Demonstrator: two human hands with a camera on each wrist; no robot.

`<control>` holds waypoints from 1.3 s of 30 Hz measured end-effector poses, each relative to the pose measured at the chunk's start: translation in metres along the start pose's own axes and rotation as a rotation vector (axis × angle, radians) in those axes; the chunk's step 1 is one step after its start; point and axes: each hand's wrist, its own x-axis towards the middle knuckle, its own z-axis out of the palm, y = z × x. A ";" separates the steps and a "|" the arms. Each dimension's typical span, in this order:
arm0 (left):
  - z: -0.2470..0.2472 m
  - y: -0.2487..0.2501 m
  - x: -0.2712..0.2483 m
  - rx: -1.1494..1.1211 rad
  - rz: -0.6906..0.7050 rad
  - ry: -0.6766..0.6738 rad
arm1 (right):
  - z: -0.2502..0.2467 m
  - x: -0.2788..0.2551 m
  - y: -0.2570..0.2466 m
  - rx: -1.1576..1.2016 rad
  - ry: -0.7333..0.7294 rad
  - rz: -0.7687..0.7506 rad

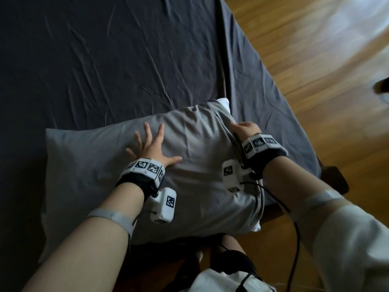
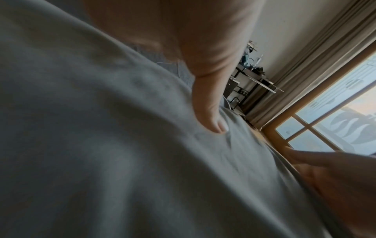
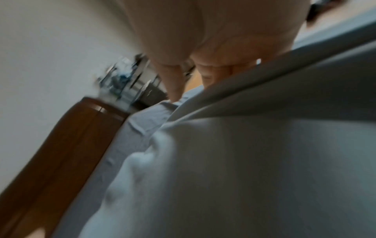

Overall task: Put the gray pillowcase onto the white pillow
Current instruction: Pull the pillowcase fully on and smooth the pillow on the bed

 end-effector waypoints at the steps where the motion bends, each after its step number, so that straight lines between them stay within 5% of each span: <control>1: -0.005 0.008 0.006 -0.002 0.010 0.003 | 0.004 0.007 -0.011 -0.031 -0.017 0.009; 4: -0.009 0.020 0.021 0.026 0.015 -0.058 | 0.004 0.019 -0.028 -0.170 -0.046 -0.043; 8: 0.002 0.017 0.028 0.073 0.002 -0.133 | -0.052 0.034 -0.008 -0.391 0.134 -0.037; 11: 0.012 0.019 0.028 0.121 -0.003 -0.116 | -0.057 0.047 -0.001 -0.191 0.168 0.067; 15: 0.018 0.012 0.023 0.127 -0.044 -0.095 | -0.017 0.058 -0.016 0.011 0.030 0.028; 19: 0.019 0.004 0.019 0.105 -0.010 -0.075 | -0.037 0.055 0.003 0.032 0.171 0.042; 28: 0.041 -0.018 -0.014 0.067 0.031 0.045 | -0.032 -0.042 0.054 0.332 0.076 0.107; 34: 0.082 -0.056 -0.066 0.098 0.112 0.104 | -0.008 -0.115 0.137 0.287 0.010 0.296; 39: 0.107 -0.079 -0.093 0.128 0.150 0.090 | 0.003 -0.170 0.194 0.142 -0.184 0.223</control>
